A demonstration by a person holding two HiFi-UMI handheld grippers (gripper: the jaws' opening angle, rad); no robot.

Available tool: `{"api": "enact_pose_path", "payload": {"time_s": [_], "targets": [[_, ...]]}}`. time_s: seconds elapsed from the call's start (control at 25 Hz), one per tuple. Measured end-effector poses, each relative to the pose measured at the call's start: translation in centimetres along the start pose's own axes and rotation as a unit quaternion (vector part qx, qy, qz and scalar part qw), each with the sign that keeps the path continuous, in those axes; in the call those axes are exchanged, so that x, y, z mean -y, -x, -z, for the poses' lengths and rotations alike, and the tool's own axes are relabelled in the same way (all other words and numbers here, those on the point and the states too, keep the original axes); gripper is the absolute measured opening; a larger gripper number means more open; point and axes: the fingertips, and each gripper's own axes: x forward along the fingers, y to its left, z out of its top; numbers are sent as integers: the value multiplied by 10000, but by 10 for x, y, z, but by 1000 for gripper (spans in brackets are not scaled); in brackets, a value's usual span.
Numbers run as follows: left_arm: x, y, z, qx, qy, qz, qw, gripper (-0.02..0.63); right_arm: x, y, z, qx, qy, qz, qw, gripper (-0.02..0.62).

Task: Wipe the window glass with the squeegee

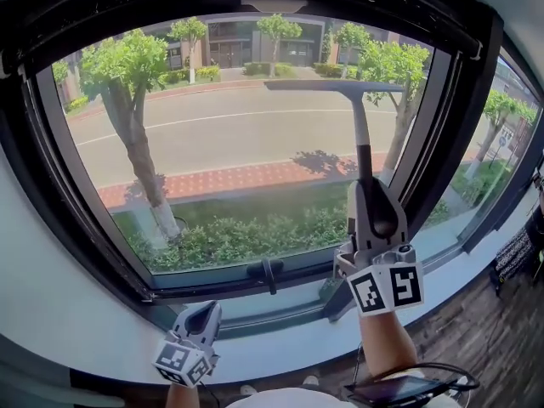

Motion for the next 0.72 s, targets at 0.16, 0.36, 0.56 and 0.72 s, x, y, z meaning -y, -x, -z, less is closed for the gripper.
{"api": "enact_pose_path", "payload": {"time_s": [0.16,0.36,0.56,0.72], "targets": [[-17,12,-3,32,-52,-18,10000,18,-4,-42,-25,223,67,157,9996,100],[-29,21,-1,61,-30,4,10000,18,-11,-79,-40,261,140,345,9990,100],[-34,25,-2,112,-27,44,9999,18,-30,-103,-45,335,221,281,9988,100],[-34,27,-4,149,-57,52,9999,18,-36,-115,-45,372,356,316,9982,100]]}}
